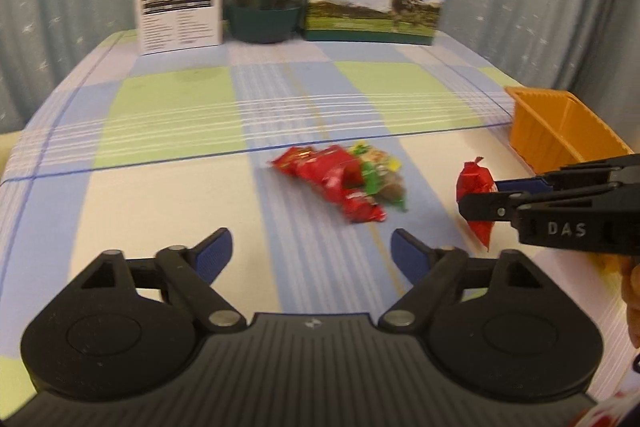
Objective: Organize snacks
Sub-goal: 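Grasp the red square candy with right tool while left tool grasps small red candy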
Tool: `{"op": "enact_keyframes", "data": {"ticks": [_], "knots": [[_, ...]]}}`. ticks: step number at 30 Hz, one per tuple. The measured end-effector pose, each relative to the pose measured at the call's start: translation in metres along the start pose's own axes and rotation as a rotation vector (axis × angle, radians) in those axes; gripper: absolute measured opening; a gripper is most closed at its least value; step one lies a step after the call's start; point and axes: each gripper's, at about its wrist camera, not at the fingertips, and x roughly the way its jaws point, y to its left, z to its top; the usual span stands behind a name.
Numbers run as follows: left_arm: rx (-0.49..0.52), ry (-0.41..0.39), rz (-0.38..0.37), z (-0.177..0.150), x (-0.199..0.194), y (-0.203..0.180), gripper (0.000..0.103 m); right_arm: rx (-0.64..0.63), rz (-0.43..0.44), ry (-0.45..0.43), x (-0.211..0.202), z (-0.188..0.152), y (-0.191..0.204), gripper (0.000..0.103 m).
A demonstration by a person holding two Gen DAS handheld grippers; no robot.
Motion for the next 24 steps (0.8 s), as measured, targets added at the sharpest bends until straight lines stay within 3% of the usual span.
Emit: {"op": "enact_keyframes", "data": {"ticks": [2,4,7,12,18,24], "knots": [[-0.011,0.004,-0.026,0.003,0.011,-0.002,0.069,0.027,-0.012,0.005,-0.004,-0.001,-0.007,0.029],[-0.040,0.013,-0.038,0.005,0.022,-0.004,0.055,0.047,-0.020,0.009,-0.004,-0.001,-0.013,0.029],[-0.070,0.005,-0.056,0.006,0.033,-0.008,0.045,0.077,-0.015,0.015,-0.003,-0.002,-0.019,0.029],[-0.092,-0.023,-0.074,0.007,0.040,-0.014,0.038,0.072,-0.019,0.017,-0.002,-0.003,-0.019,0.029],[-0.107,-0.021,-0.061,0.007,0.041,-0.016,0.020,0.066,-0.019,0.014,-0.001,-0.004,-0.018,0.029],[-0.176,0.007,-0.063,0.003,0.033,-0.012,0.013,0.069,-0.019,0.012,-0.002,-0.004,-0.018,0.029]]}}
